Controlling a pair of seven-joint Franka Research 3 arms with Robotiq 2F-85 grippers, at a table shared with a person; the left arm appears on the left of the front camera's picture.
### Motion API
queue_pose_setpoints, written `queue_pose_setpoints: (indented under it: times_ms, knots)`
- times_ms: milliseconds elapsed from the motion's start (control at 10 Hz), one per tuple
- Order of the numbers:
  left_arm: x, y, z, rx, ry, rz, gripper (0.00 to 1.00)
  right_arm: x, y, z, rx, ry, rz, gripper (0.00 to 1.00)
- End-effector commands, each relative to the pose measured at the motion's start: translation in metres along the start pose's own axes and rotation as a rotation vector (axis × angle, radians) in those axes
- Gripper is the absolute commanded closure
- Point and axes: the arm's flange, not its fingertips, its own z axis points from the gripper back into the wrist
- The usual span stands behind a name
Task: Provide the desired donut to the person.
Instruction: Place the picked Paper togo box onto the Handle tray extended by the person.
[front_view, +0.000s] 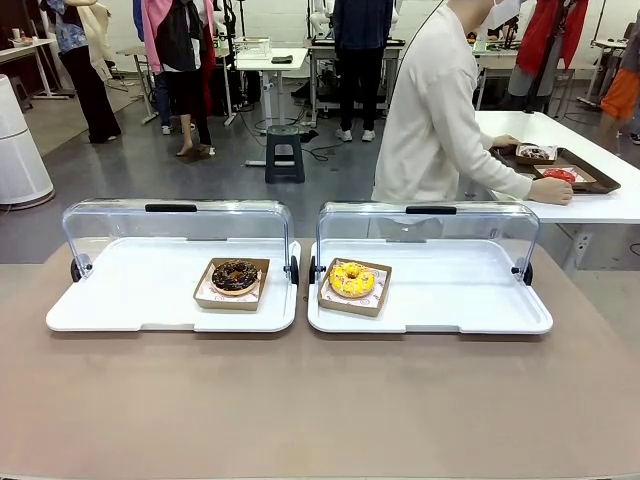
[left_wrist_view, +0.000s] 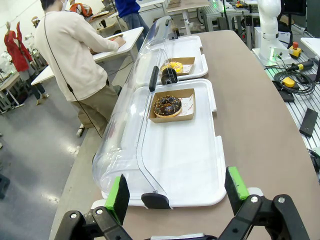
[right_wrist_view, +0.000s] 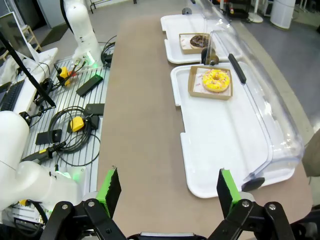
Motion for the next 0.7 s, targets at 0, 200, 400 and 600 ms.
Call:
queue_pose_setpoints:
  times_ms: [0,200,400,600]
  knots:
    - [0.0030,-0.0010,-0.0007,0.000,-0.002,-0.004,0.00,0.0000,-0.0003,-0.0009,0.005,-0.011,0.005,0.00]
    - [0.0030,-0.0010,-0.0007,0.000,-0.002,-0.004,0.00,0.0000,-0.0003,-0.0009,0.005,-0.011,0.005,0.00]
    - [0.0030,-0.0010,-0.0007,0.000,-0.002,-0.004,0.00,0.0000,-0.0003,-0.0009,0.005,-0.011,0.005,0.00]
    - [0.0030,-0.0010,-0.0007,0.000,-0.002,-0.004,0.00,0.0000,-0.0003,-0.0009,0.005,-0.011,0.005,0.00]
